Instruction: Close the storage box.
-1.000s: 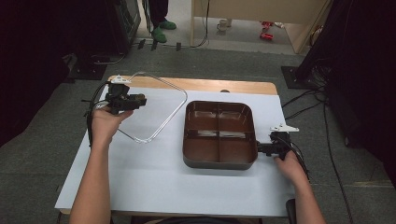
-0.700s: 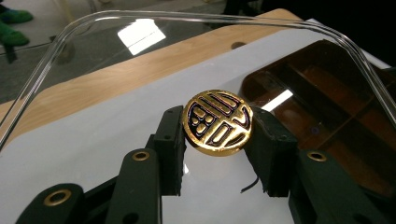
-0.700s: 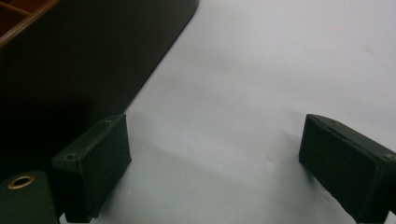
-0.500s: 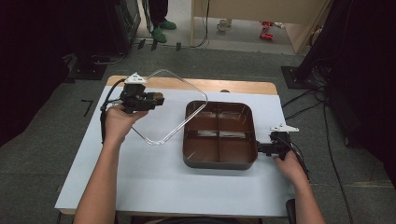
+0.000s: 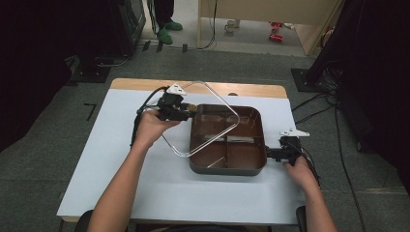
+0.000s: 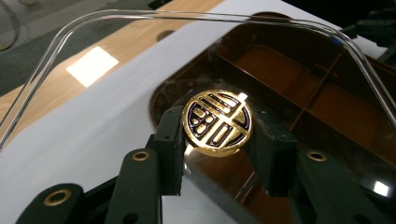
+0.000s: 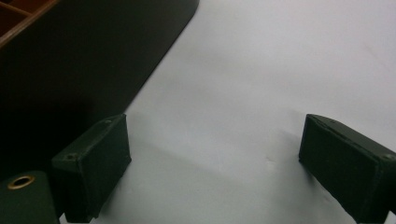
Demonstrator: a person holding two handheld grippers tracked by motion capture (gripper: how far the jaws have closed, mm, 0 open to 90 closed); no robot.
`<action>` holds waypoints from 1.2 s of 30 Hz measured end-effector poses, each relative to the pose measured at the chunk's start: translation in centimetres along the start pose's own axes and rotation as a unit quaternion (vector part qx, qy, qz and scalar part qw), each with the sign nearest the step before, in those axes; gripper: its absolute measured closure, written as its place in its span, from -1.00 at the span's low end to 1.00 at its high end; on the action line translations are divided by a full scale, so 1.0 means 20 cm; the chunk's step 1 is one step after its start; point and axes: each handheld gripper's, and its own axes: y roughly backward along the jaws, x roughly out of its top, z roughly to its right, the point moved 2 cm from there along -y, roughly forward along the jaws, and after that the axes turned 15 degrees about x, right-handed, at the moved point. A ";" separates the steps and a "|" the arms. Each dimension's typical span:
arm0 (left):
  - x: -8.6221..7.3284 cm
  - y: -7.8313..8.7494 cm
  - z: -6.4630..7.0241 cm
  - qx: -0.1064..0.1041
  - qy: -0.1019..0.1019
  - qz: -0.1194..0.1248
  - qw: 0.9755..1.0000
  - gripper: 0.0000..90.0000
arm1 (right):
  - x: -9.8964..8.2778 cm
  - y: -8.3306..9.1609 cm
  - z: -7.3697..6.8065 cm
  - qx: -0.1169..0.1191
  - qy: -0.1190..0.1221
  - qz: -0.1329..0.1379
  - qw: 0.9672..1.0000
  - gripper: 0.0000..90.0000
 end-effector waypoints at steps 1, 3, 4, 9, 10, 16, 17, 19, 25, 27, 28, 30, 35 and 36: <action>0.01 -0.02 0.02 -0.005 -0.007 -0.001 1.000 0.32 | 0.00 0.00 0.00 0.000 0.000 0.000 1.000 -0.81; 0.01 -0.05 0.05 -0.015 -0.023 -0.002 1.000 0.32 | 0.00 0.00 0.00 0.000 0.000 0.000 1.000 -0.82; 0.02 -0.06 0.07 -0.020 -0.028 -0.004 0.999 0.32 | 0.00 0.00 0.00 0.000 0.000 0.000 1.000 -0.81; 0.06 -0.12 0.13 -0.047 -0.054 -0.006 0.997 0.32 | 0.00 0.00 0.00 0.000 -0.001 -0.001 1.000 -0.81; 0.06 -0.13 0.14 -0.053 -0.057 -0.003 0.997 0.32 | 0.00 0.00 0.00 0.000 -0.001 -0.001 1.000 -0.81; 0.08 -0.18 0.24 -0.089 -0.101 -0.014 0.991 0.32 | 0.00 0.00 0.00 0.000 -0.001 0.000 1.000 -0.81; 0.08 -0.20 0.25 -0.095 -0.107 -0.017 0.990 0.32 | 0.00 0.00 0.00 0.000 -0.001 0.000 1.000 -0.81; 0.08 -0.22 0.28 -0.106 -0.120 -0.026 0.987 0.32 | 0.00 0.00 0.00 0.000 -0.001 0.000 1.000 -0.81; 0.06 -0.28 0.36 -0.130 -0.145 -0.033 0.980 0.32 | 0.00 0.00 0.00 0.000 -0.001 -0.001 1.000 -0.81; 0.06 -0.29 0.38 -0.133 -0.157 -0.035 0.978 0.32 | 0.00 0.00 0.00 0.000 0.000 0.000 1.000 -0.81; 0.06 -0.29 0.38 -0.138 -0.157 -0.032 0.977 0.32 | 0.00 0.00 0.00 0.000 0.000 0.000 1.000 -0.81; 0.07 -0.29 0.39 -0.147 -0.164 -0.029 0.975 0.32 | 0.00 0.00 0.00 0.000 0.000 0.000 1.000 -0.81; 0.08 -0.31 0.41 -0.160 -0.179 -0.028 0.970 0.32 | 0.00 0.00 0.00 0.000 0.000 -0.001 1.000 -0.81; 0.08 -0.31 0.41 -0.160 -0.183 -0.028 0.970 0.32 | 0.00 0.00 0.00 0.000 0.000 0.000 1.000 -0.81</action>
